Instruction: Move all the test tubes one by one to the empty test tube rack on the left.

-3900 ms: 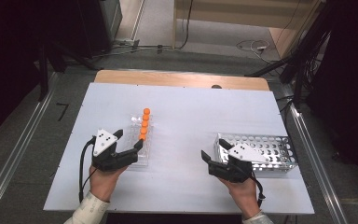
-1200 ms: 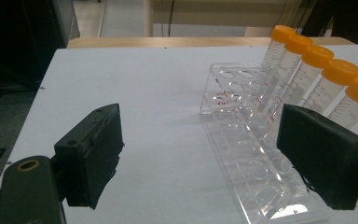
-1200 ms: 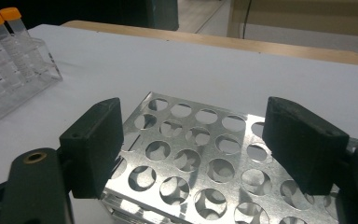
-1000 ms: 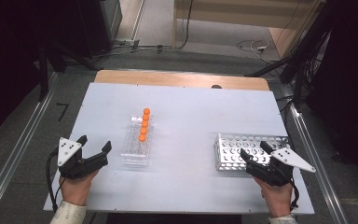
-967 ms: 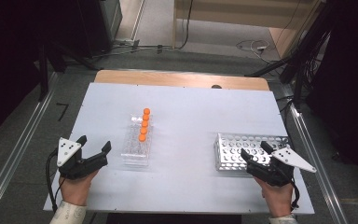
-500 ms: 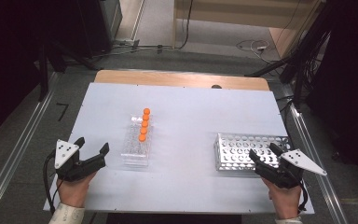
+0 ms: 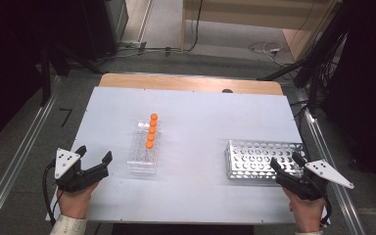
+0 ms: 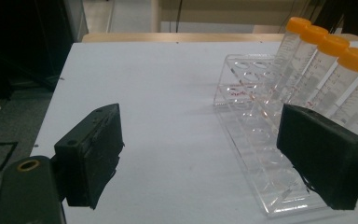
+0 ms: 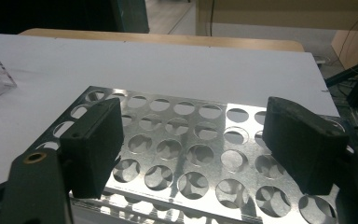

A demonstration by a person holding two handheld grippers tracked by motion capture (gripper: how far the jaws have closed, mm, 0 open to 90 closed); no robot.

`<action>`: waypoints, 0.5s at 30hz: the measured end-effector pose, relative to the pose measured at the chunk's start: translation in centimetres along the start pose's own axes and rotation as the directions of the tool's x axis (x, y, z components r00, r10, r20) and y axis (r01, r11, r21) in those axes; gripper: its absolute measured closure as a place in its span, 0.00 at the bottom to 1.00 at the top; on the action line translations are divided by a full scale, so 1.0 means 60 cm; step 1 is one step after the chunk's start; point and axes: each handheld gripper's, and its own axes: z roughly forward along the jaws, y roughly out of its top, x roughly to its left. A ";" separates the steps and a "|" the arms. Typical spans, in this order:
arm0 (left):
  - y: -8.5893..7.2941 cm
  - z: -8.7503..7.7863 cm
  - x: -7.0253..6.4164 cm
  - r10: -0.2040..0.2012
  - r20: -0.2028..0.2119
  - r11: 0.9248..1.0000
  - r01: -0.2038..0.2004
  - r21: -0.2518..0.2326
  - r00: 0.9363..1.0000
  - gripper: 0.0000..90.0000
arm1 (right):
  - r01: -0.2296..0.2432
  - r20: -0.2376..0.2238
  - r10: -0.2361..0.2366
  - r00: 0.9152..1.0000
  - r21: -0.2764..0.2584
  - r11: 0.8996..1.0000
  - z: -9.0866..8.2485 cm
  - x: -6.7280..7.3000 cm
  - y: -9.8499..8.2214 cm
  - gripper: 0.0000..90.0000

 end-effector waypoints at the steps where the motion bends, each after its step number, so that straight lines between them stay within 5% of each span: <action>1: -0.001 0.000 0.000 -0.001 -0.002 1.000 0.001 0.001 1.000 0.16 | -0.006 0.003 0.006 1.000 0.001 1.000 -0.001 -0.002 -0.001 0.21; 15: -0.007 -0.010 0.014 -0.015 -0.024 1.000 0.015 -0.002 1.000 0.15 | -0.029 0.044 0.029 0.999 -0.006 1.000 -0.016 -0.031 -0.009 0.21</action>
